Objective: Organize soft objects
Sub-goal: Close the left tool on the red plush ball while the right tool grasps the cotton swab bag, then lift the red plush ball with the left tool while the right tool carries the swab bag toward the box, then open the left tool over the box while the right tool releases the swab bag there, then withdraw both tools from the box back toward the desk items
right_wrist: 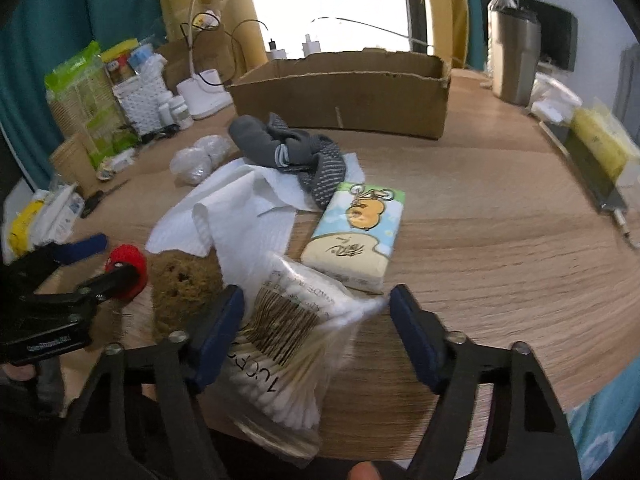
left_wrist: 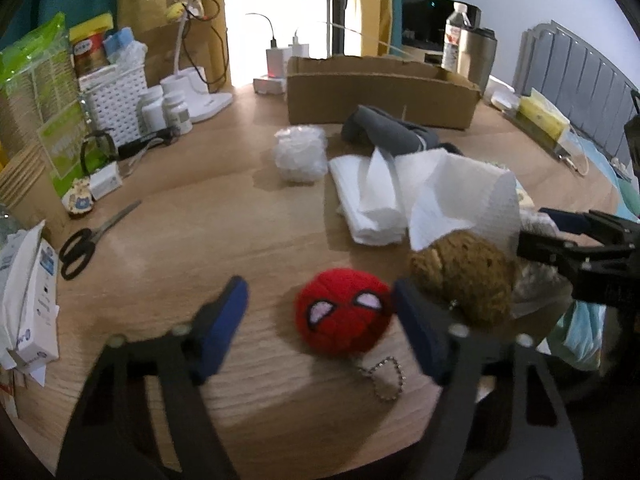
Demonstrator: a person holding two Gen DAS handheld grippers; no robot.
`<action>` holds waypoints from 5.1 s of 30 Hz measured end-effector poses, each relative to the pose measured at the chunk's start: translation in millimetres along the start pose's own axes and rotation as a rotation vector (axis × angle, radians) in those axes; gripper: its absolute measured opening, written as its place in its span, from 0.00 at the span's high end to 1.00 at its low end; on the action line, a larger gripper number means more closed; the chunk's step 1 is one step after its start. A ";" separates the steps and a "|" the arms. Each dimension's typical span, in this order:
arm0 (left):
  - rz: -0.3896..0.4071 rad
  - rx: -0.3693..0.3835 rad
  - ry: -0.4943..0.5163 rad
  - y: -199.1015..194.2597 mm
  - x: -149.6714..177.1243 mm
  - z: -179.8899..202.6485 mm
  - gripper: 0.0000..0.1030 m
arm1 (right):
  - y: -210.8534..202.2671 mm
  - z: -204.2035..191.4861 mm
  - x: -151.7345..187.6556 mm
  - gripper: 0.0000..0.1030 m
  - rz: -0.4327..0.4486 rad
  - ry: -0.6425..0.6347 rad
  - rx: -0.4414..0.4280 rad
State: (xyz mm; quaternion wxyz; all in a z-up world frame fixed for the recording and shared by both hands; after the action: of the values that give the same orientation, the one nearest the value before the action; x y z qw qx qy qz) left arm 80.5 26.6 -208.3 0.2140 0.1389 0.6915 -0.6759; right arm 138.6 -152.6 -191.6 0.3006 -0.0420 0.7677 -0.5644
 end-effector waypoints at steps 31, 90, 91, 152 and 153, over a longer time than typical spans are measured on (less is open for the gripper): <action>0.218 0.077 0.043 -52.2 -43.5 10.6 0.56 | -77.8 18.2 -21.1 0.44 0.233 -0.011 0.081; 0.299 0.219 0.143 -23.6 -260.5 58.8 0.56 | -69.7 93.5 -213.1 0.44 0.294 -0.047 0.074; 0.299 0.222 0.143 -20.6 -263.1 59.1 0.56 | -67.0 95.0 -215.3 0.44 0.290 -0.045 0.074; 0.337 0.239 0.022 -43.0 -213.4 38.6 0.14 | -78.9 58.3 -165.9 0.27 0.311 -0.040 0.125; 0.336 0.241 0.022 -43.9 -211.3 38.8 0.14 | -79.8 56.6 -163.6 0.26 0.311 -0.041 0.126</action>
State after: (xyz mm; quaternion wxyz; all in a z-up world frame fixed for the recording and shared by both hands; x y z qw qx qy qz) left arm 247.4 6.5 -67.5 0.2981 0.2844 0.5749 -0.7070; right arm 278.9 -162.8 -63.0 0.4019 0.0845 0.7216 -0.5574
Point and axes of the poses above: each gripper's, at about its wrist camera, not at the fingertips, and y roughly the way its jaws point, z to its right, x to its underside, the point moved 5 cm from there along y, roughly the way its jaws point, and after that the axes turned 13 degrees about -z, right-handed, at the moved point
